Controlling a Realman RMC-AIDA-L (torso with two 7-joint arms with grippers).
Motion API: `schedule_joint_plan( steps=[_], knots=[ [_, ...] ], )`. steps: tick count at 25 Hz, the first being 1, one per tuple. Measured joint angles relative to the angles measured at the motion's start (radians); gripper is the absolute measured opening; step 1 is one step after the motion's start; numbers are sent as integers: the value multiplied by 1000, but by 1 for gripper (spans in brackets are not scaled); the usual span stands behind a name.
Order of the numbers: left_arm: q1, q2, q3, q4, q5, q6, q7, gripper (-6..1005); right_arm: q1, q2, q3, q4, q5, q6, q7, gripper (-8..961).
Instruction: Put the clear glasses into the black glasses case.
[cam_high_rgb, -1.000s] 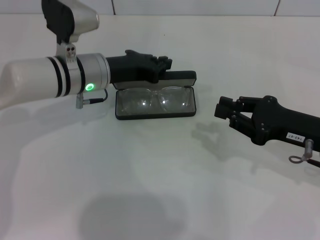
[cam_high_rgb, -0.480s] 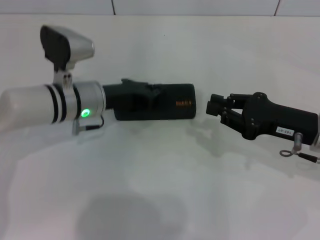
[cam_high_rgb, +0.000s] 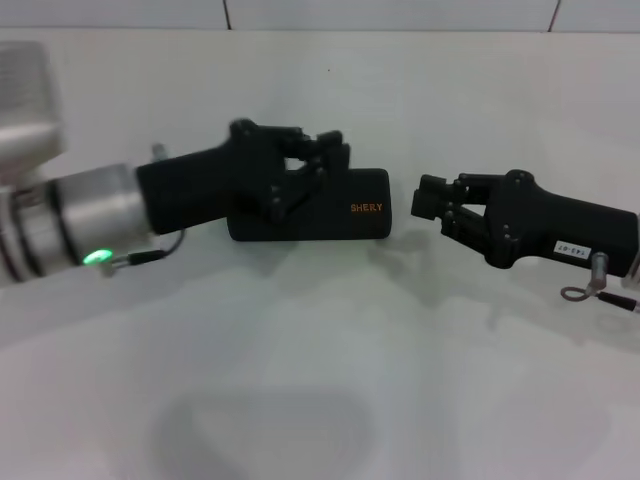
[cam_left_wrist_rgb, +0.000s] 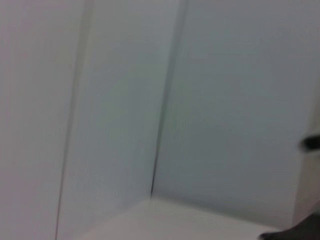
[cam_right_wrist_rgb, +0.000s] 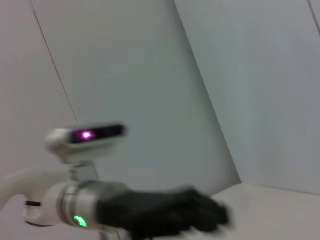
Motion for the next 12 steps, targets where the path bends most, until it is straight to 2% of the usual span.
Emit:
schedule_joint_plan(
  steps=[4,8,12],
  knots=[
    [96,8,27,129,-26,92,60,124,1,-19,1,-13,-6,-28,-21,336],
    [151,9,20,182,-34,139,37,246,4,-44,0,-23,-10,-68,-44,343],
    [188,16,16,194,-28,154,23,400,5,-56,2,-67,-54,-78,-45,350]
  ],
)
